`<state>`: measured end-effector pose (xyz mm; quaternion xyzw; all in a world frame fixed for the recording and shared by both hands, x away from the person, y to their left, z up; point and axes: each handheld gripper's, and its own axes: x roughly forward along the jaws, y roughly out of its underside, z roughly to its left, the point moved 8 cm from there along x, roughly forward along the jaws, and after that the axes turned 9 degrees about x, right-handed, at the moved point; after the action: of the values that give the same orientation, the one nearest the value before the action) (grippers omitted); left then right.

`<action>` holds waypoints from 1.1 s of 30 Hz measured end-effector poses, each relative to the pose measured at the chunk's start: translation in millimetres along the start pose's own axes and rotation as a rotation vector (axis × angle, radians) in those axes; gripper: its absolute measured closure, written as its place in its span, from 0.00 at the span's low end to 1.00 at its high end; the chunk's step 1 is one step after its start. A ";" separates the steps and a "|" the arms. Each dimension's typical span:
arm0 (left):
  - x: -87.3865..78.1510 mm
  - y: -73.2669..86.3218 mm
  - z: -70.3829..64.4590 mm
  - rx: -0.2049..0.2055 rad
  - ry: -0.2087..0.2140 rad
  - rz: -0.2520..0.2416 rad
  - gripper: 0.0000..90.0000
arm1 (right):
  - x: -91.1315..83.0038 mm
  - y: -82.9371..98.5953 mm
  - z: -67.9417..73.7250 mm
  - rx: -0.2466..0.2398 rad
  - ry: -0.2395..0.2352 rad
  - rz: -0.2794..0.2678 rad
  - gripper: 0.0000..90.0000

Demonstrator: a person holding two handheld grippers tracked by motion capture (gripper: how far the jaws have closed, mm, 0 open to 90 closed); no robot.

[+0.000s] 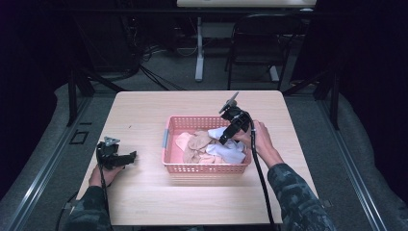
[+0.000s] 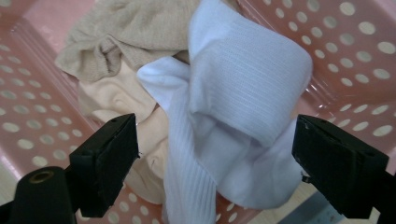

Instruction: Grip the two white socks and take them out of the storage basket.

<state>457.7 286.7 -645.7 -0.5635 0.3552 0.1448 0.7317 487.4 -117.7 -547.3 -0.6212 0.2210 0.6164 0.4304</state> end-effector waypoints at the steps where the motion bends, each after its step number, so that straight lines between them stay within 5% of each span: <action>1: 0.0 0.0 0.0 0.001 0.000 0.000 0.12 | 3.0 -0.7 -0.3 0.010 0.005 0.013 0.17; 7: 0.0 0.0 -0.2 0.001 0.002 0.000 0.12 | 21.8 -2.7 -7.0 0.061 0.039 0.073 0.23; 13: 0.3 -0.4 -0.5 0.002 0.003 -0.001 0.12 | 28.7 -1.5 -11.7 0.099 0.051 0.109 0.40; 14: 0.3 -0.3 -0.6 0.001 0.004 0.000 0.12 | 31.3 -2.8 -11.1 0.116 0.041 0.078 0.43; 22: 0.6 -0.8 -1.0 0.002 0.003 -0.002 0.12 | 31.2 -0.8 -13.0 0.130 0.024 0.094 0.83; 27: 0.7 -0.8 -0.9 0.002 0.003 -0.001 0.12 | 26.9 -1.7 -12.2 0.113 0.026 0.068 0.94; 33: 0.6 -0.8 -1.2 0.003 0.005 -0.002 0.12 | 0.9 -5.4 -8.0 0.105 0.020 -0.059 0.96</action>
<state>458.1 285.2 -645.7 -0.5630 0.3566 0.1423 0.7318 496.4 -121.0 -547.8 -0.6103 0.2389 0.5849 0.4779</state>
